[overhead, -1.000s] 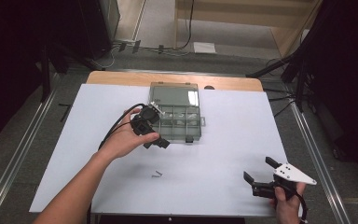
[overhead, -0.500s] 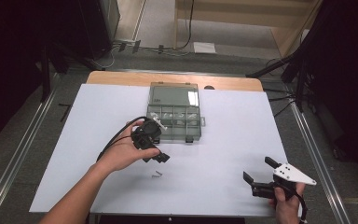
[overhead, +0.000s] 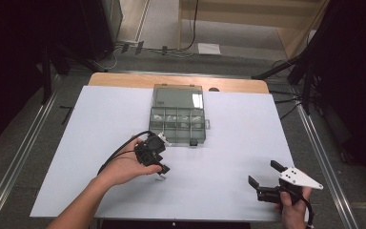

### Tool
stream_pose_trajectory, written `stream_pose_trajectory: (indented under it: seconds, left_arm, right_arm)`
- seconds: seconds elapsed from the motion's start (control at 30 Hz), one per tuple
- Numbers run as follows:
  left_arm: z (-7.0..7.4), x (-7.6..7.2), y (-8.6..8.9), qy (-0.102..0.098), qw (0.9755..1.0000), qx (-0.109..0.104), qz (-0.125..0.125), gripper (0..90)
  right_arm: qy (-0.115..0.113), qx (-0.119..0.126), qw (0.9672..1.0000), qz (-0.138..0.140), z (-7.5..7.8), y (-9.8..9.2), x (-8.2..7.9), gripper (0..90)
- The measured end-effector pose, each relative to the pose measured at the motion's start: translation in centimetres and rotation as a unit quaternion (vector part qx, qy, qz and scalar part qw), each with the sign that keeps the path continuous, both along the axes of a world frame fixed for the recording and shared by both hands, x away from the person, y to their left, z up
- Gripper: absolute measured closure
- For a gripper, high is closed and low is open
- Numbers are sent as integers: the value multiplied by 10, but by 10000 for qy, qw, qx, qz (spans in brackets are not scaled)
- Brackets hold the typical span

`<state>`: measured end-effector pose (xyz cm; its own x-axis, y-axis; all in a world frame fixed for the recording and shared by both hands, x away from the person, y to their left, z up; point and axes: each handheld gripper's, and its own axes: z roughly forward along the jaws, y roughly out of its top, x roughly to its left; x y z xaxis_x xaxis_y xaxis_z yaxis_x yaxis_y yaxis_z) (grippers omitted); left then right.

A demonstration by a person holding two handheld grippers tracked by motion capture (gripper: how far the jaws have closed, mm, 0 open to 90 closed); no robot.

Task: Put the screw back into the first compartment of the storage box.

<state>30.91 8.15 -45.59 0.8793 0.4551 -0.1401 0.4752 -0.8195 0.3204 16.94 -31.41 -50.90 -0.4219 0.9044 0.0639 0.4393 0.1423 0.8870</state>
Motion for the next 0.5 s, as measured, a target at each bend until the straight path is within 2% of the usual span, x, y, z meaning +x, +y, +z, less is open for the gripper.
stream_pose_trajectory:
  seconds: [0.27,0.33,0.4,0.5]
  left_arm:
    - [-6,-9,-1,-39,9995,103,-280,688]
    - [-7,-11,-1,-15,9994,103,-330,695]
    - [-8,-12,-1,-11,9991,143,-387,738]
    - [-11,-13,-2,-8,9988,169,-461,739]
  right_arm:
    - [25,5,10000,-4,0,0,0,0]
    - [22,5,10000,-9,0,0,0,0]
    - [24,29,10000,-19,0,0,0,0]
    - [33,31,10000,-20,0,-1,0,0]
